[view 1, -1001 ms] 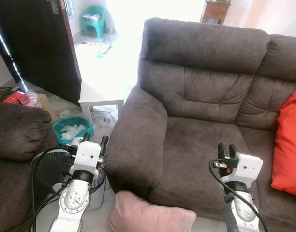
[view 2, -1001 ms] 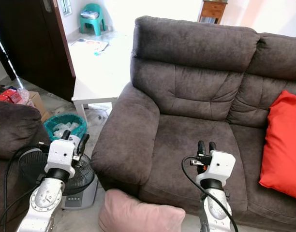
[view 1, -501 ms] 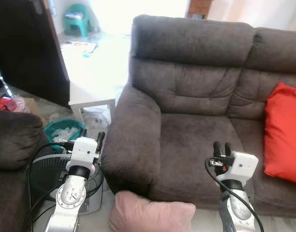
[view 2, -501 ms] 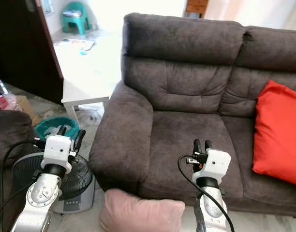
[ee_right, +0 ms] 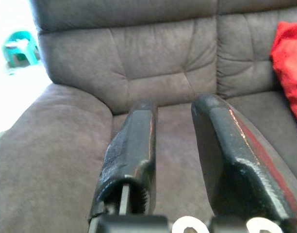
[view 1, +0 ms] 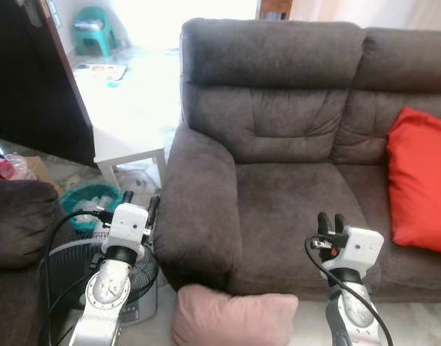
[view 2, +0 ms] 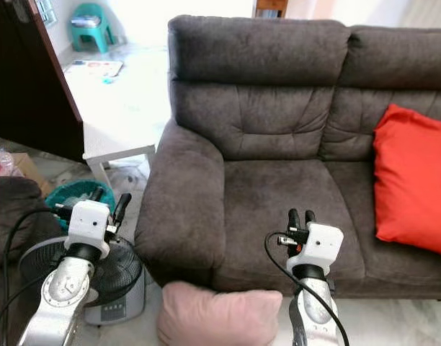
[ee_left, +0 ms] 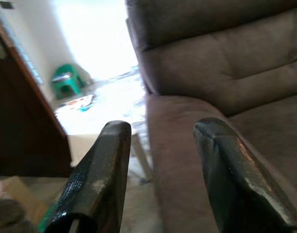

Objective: Move the pillow to the sofa from floor

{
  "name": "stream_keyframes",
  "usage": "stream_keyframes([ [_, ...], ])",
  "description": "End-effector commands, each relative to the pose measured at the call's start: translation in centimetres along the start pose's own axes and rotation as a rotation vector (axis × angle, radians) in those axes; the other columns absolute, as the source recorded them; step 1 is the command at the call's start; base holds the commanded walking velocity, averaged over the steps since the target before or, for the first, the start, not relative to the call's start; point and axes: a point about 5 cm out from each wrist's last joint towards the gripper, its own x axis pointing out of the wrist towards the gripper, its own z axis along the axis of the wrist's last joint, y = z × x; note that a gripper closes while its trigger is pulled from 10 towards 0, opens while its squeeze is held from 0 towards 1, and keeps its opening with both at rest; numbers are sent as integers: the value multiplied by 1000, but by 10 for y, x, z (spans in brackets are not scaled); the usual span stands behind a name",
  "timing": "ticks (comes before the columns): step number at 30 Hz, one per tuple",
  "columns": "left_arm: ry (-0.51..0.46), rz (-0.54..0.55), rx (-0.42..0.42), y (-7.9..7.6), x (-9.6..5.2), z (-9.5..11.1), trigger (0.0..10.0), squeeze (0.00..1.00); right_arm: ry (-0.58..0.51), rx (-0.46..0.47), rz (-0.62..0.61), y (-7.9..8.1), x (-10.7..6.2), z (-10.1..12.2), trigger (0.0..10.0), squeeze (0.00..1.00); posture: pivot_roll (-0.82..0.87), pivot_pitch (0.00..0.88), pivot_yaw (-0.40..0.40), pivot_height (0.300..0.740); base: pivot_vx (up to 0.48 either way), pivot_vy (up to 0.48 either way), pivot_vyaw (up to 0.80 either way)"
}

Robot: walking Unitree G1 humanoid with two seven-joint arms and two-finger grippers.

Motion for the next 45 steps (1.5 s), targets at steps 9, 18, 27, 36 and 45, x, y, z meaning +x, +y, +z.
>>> stream_keyframes([
  [9,-10,-21,-32,-8,6,-1,10000,0,8,-19,-10,-8,2,-3,10000,0,131,0,-37,740,0,0,0],
  [18,-42,11,-39,-11,13,4,10000,0,-86,-27,21,-5,17,20,10000,0,110,0,-34,740,0,0,0],
  [27,-42,38,-67,-6,15,2,10000,0,-115,-36,26,-6,20,27,10000,0,94,0,-44,740,0,0,0],
  [36,-42,49,-63,-6,13,0,10000,0,-124,-74,44,-16,26,34,10000,0,96,0,-75,740,0,0,0],
  [45,-47,51,-58,-2,15,0,10000,0,-135,-70,44,-13,31,38,10000,0,108,0,-74,740,0,0,0],
])
